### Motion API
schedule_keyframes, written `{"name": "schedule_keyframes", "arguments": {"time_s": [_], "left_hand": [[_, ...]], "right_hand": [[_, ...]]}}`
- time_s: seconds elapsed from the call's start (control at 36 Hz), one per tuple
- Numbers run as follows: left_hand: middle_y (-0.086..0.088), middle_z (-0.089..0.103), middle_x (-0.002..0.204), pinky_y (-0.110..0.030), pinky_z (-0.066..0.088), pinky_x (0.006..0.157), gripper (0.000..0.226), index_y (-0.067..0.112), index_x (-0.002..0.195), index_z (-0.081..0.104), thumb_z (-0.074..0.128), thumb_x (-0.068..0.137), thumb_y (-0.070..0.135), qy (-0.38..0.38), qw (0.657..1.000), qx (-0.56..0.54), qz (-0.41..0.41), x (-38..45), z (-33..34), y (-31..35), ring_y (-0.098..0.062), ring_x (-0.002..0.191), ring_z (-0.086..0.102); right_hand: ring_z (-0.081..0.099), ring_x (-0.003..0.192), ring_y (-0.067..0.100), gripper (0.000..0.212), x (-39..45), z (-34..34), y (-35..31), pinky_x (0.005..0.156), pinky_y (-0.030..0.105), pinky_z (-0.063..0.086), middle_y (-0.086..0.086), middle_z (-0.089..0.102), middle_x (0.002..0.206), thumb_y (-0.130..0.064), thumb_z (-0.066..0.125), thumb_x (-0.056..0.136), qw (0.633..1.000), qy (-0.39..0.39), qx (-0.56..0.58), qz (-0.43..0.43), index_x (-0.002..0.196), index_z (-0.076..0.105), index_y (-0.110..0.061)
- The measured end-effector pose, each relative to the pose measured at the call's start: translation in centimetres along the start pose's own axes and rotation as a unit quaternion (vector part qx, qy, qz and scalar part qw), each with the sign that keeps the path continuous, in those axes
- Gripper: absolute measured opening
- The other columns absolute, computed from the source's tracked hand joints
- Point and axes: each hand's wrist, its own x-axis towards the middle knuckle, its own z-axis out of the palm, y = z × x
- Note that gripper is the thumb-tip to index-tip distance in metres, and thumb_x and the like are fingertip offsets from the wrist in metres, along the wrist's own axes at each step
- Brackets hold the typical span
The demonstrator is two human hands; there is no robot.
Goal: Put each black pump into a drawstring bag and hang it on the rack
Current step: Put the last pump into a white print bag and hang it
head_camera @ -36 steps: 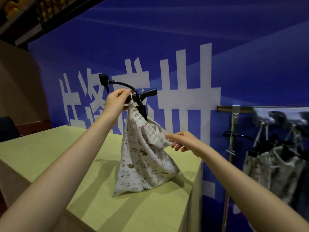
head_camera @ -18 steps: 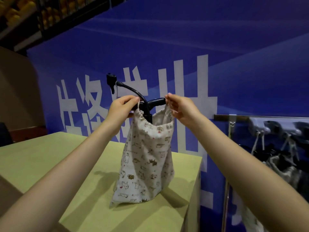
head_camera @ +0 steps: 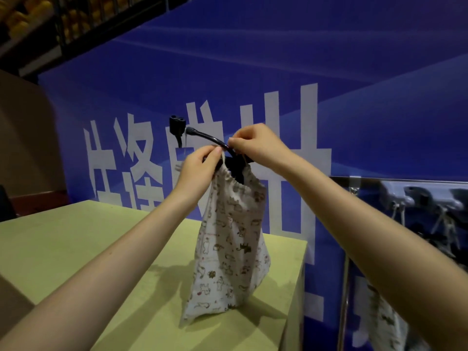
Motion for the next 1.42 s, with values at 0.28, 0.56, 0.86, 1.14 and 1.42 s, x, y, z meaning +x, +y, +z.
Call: {"name": "schedule_keyframes", "arguments": {"time_s": [0.28,0.56,0.86,1.14,1.42], "left_hand": [[-0.004,0.066,0.12,-0.022,0.051,0.084,0.038,0.015,0.123,0.065,0.033,0.106,0.025,0.025,0.979,-0.198,-0.04,0.3,-0.4,2.4,-0.006,0.1,0.065],[-0.015,0.067,0.116,-0.04,0.055,0.091,0.032,0.013,0.123,0.064,0.04,0.104,0.023,0.04,0.936,-0.347,-0.047,1.4,0.7,4.6,-0.023,0.106,0.067],[-0.01,0.065,0.123,-0.029,0.053,0.081,0.03,0.026,0.119,0.067,0.041,0.103,0.028,0.095,0.936,-0.328,-0.085,1.0,1.0,2.3,-0.02,0.113,0.062],[0.004,0.061,0.076,-0.023,0.046,0.054,0.02,0.016,0.094,0.058,0.045,0.101,0.029,0.042,0.986,-0.145,-0.073,0.9,-0.1,0.5,-0.009,0.065,0.06],[-0.008,0.064,0.111,-0.031,0.051,0.088,0.015,0.02,0.105,0.062,0.051,0.096,0.022,0.018,0.979,-0.195,0.052,0.5,0.6,2.9,-0.019,0.109,0.062]], "right_hand": [[0.052,0.056,0.001,0.025,-1.2,0.0,0.4,0.065,0.026,0.043,-0.005,0.059,0.067,-0.016,0.052,0.097,0.946,0.054,0.318,-0.005,0.077,0.068,-0.016],[0.057,0.069,0.008,0.017,-1.4,-0.8,-1.4,0.058,0.02,0.045,-0.003,0.062,0.073,-0.021,0.058,0.095,0.967,0.034,0.23,-0.099,0.082,0.069,-0.019],[0.058,0.063,0.015,0.02,-2.0,1.6,-0.8,0.059,0.029,0.047,0.014,0.07,0.078,-0.027,0.063,0.092,0.992,0.009,0.114,-0.045,0.088,0.075,-0.012],[0.051,0.068,0.021,0.022,0.1,1.2,-1.1,0.079,0.035,0.042,0.007,0.056,0.065,-0.019,0.05,0.097,0.941,0.001,0.328,0.09,0.084,0.062,-0.005],[0.046,0.041,0.008,0.035,0.3,-0.8,-1.9,0.049,0.02,0.04,-0.002,0.05,0.05,-0.016,0.052,0.098,0.941,0.0,0.323,0.098,0.063,0.054,-0.013]]}}
